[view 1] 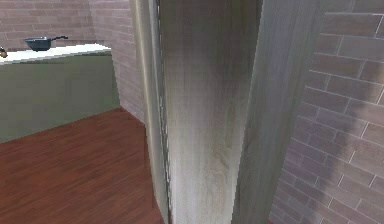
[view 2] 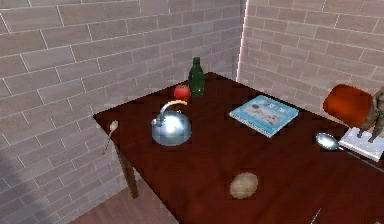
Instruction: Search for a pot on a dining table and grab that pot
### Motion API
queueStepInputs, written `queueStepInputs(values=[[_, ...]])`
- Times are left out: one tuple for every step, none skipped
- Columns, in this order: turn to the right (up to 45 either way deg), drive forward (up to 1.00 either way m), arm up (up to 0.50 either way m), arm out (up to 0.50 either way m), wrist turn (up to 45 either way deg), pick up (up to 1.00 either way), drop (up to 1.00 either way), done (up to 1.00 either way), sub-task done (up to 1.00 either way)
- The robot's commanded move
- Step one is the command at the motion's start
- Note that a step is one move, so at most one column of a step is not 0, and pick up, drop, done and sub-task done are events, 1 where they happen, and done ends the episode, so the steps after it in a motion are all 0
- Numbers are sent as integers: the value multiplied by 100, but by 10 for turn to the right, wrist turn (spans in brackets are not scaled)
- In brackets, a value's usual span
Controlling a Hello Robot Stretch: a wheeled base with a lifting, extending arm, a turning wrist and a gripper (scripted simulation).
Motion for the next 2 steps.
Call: queueStepInputs(values=[[0,0,36,0,0,0,0,0,0],[0,0,0,42,0,0,0,0,0]])
